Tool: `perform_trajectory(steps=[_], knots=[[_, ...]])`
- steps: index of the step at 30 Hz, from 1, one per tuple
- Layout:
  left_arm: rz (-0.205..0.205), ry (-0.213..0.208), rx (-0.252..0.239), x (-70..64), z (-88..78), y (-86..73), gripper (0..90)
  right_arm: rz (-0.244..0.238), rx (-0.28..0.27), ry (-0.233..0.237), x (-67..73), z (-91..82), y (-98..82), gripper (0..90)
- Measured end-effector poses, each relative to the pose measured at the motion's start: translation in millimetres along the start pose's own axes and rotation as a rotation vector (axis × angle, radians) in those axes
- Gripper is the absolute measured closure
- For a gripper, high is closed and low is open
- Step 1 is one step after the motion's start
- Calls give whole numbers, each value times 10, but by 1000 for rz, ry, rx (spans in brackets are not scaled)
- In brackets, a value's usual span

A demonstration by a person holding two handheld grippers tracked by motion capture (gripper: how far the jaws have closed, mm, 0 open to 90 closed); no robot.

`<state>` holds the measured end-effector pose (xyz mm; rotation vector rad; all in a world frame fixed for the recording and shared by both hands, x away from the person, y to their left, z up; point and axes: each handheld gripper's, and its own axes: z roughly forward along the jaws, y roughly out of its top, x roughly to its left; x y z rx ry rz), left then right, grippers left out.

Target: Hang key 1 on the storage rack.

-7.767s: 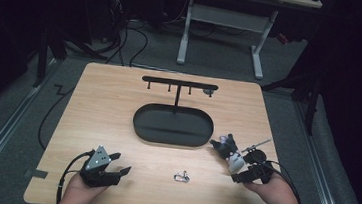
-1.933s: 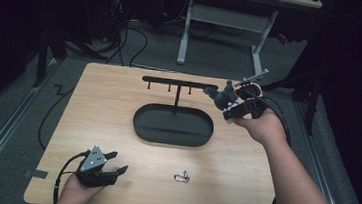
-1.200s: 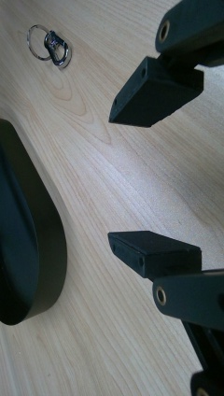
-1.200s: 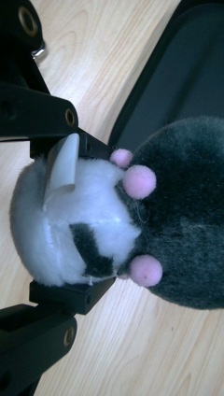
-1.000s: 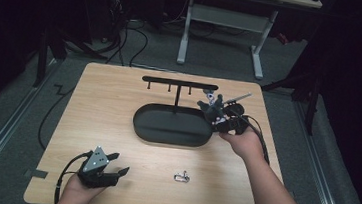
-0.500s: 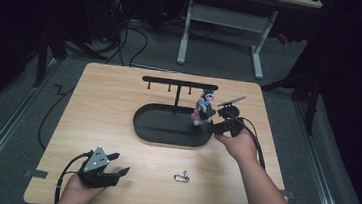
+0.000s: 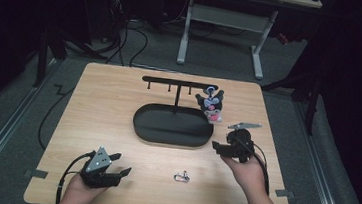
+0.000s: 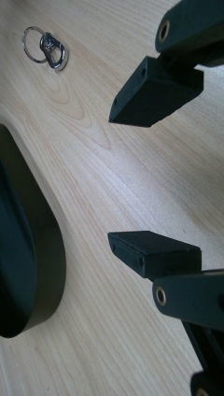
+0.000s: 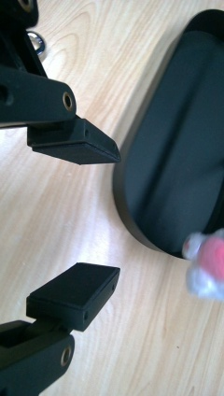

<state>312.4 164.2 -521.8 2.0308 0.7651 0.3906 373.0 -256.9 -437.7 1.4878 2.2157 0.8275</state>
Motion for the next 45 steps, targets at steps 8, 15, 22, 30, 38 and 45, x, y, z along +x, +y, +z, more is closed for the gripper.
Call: perform_trajectory(steps=[8, 15, 22, 30, 38, 45], knots=[[3, -8, 5, -30, 15, 0, 369, 22, -96, 2, 115, 74, -559, 453], [-8, -7, 8, -35, 31, -1, 369, 56, -148, 54, 212, 101, -1011, 455], [-4, -7, 11, -27, 48, 8, 369, 34, -166, 183, 361, 20, -1034, 769], [4, -10, 22, -27, 74, -1, 370, -156, -134, 326, 961, 157, -944, 900], [7, -13, 20, -25, 61, -1, 370, -213, -114, 247, 1171, 349, -883, 854], [8, -13, 23, -21, 65, -3, 370, -220, -85, 195, 1121, 371, -917, 851]])
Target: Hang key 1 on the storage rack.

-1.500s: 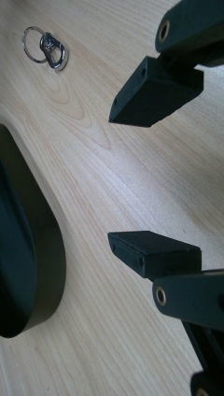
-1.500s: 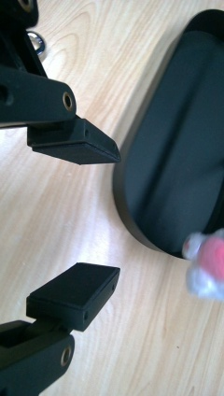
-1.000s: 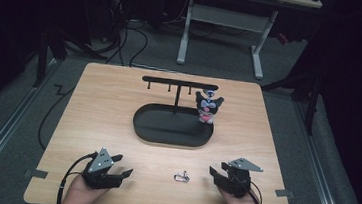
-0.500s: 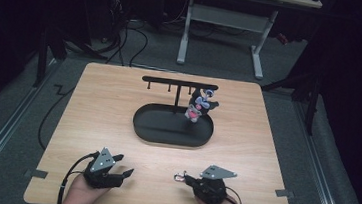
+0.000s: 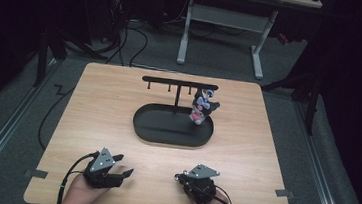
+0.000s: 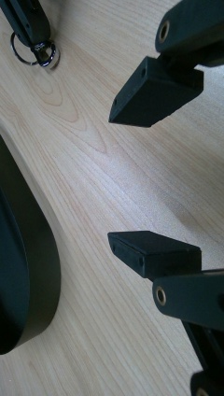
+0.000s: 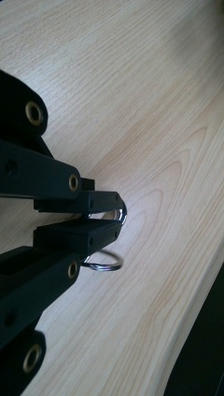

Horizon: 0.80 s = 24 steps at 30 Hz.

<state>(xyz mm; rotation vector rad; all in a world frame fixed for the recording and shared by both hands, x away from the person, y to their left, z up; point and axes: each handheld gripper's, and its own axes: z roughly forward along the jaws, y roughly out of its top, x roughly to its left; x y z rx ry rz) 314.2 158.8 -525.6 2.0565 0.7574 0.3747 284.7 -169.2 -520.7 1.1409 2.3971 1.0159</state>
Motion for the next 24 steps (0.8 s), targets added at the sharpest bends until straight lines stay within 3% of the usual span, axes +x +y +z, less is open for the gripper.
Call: perform_trajectory(steps=[4, 10, 13, 14, 18, 21, 24], knots=[[-3, 2, -2, 6, -10, -1, 369, 13, 25, -25, -86, -31, -65, 834], [-2, -2, 1, 3, 1, -1, 370, 102, 15, -68, -325, -153, -132, 830], [-2, -1, 3, -1, 14, -1, 370, 96, -42, -29, -232, -171, -55, 832], [-1, -1, 4, -3, 16, -1, 370, 69, -47, -20, -172, -143, -23, 832], [3, -1, 9, -12, 13, -5, 370, -1, -11, 14, 11, 27, 72, 823], [1, 0, 7, -5, -2, -13, 369, -2, 14, 29, 8, 95, 67, 795], [-9, 3, 2, 16, -18, -17, 369, 14, 16, 31, -41, 54, 26, 781]])
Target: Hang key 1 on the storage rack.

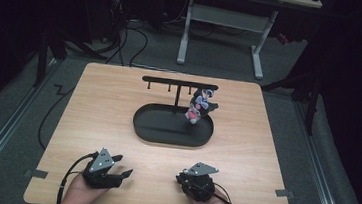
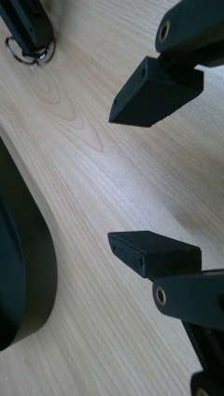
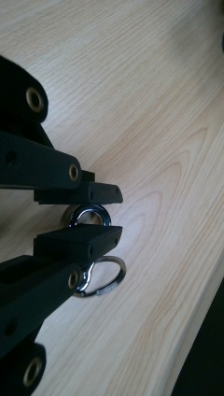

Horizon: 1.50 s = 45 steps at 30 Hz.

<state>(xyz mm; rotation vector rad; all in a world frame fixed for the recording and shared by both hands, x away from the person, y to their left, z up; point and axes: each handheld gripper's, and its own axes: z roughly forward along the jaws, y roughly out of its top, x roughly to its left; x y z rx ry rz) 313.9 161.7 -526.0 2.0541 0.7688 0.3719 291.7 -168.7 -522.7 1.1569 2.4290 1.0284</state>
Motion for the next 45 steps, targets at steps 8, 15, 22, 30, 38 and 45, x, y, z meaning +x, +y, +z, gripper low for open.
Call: perform_trajectory(steps=[8, 15, 22, 30, 38, 45], knots=[[-1, 1, -4, 8, -8, 6, 369, 78, 13, -34, -334, -271, -244, 674], [2, 1, -1, 8, 6, 11, 370, 146, -33, -61, -547, -494, -348, 642], [2, 1, -2, 12, 0, 9, 370, 152, -15, -88, -495, -740, -466, 900], [13, 1, 2, -11, 6, 19, 370, 114, 41, -119, -383, -559, -452, 900], [4, 6, 2, -1, -9, -2, 370, 141, 47, -214, -645, -471, -372, 899], [-1, 10, 0, -2, -29, -12, 371, 163, 44, -270, -922, -275, -153, 886]])
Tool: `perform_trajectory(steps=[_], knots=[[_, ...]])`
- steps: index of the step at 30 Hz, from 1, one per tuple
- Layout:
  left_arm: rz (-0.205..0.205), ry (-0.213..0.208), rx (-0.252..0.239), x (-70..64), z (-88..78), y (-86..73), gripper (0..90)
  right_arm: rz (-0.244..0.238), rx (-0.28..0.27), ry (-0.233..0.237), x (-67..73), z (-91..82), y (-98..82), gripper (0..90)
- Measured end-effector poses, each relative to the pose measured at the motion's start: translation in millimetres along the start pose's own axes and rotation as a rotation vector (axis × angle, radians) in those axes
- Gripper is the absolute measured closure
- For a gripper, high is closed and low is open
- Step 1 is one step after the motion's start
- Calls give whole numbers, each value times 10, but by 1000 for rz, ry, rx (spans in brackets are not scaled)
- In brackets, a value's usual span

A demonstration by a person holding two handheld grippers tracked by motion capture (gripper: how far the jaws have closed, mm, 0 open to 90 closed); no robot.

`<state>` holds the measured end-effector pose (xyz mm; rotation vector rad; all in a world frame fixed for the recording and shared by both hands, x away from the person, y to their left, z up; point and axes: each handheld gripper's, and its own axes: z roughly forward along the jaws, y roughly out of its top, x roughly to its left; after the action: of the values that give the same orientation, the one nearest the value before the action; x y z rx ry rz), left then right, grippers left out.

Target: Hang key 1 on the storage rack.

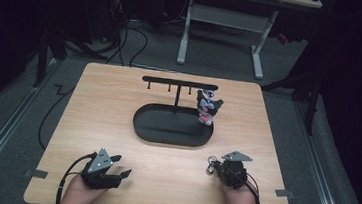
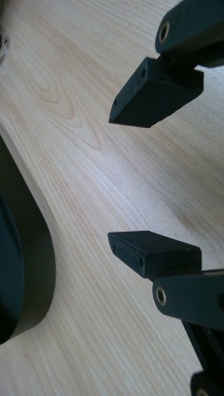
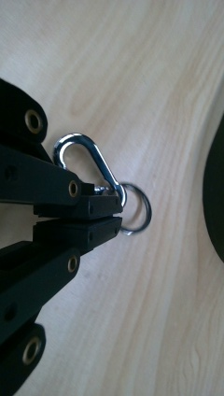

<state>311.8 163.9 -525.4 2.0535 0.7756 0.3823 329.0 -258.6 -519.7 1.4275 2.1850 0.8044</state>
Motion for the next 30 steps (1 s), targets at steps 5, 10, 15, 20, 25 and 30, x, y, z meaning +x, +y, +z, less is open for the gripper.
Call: perform_trajectory(steps=[5, 10, 15, 20, 25, 30], knots=[[4, 0, 6, 11, 20, 3, 371, 21, -50, 33, 92, -120, 21, 836], [11, -4, 8, -6, 31, 11, 371, -7, -41, 51, 286, -74, 66, 734], [11, -4, 0, -2, 2, 12, 371, -44, -1, 33, 281, -88, -27, 762], [9, -4, 2, 7, 6, 14, 371, -70, 29, 56, 182, -273, -250, 787], [13, -6, 3, -8, 17, 20, 371, -109, 27, 69, 111, -411, -359, 781], [13, -3, 7, -14, 34, 19, 371, -71, 2, 74, 73, -512, -360, 781]])
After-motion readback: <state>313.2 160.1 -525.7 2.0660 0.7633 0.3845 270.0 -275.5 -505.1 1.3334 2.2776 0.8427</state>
